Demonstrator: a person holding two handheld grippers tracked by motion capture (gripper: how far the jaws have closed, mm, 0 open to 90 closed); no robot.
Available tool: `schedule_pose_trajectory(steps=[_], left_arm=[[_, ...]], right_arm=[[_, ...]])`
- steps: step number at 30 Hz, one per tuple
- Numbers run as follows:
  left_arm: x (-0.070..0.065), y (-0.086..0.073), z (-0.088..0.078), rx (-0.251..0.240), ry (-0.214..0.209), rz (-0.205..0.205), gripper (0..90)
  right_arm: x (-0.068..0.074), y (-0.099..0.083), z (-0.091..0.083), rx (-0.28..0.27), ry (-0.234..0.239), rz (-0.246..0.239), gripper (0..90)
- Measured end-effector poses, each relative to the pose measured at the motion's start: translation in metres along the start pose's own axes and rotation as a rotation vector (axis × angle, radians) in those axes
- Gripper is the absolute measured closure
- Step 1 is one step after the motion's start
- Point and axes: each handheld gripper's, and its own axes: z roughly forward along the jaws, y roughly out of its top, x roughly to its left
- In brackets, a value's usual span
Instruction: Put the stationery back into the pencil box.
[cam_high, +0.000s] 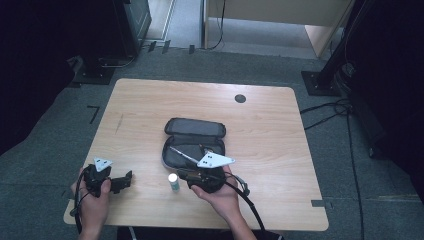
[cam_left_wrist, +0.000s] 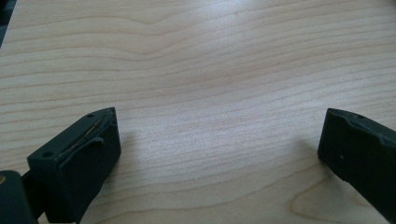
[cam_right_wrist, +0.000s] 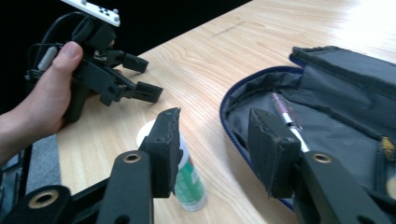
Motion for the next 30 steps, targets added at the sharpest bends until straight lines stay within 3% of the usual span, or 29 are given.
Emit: schedule_pose_trajectory(steps=[7, 14, 17, 30], left_arm=[[0.000, 0.000, 0.000, 0.000, 0.000, 0.000, 0.0], [0.000, 0.000, 0.000, 0.000, 0.000, 0.000, 0.0], [0.000, 0.000, 0.000, 0.000, 0.000, 0.000, 0.0], [0.000, 0.000, 0.000, 0.000, 0.000, 0.000, 0.0]], right_arm=[[0.007, -0.002, 0.000, -0.029, 0.029, 0.003, 51.4], [0.014, -0.003, 0.005, -0.025, 0.066, -0.020, 41.1], [0.016, -0.005, 0.009, -0.020, 0.069, -0.034, 40.8], [0.021, -0.013, 0.024, 0.019, 0.030, -0.078, 46.8]])
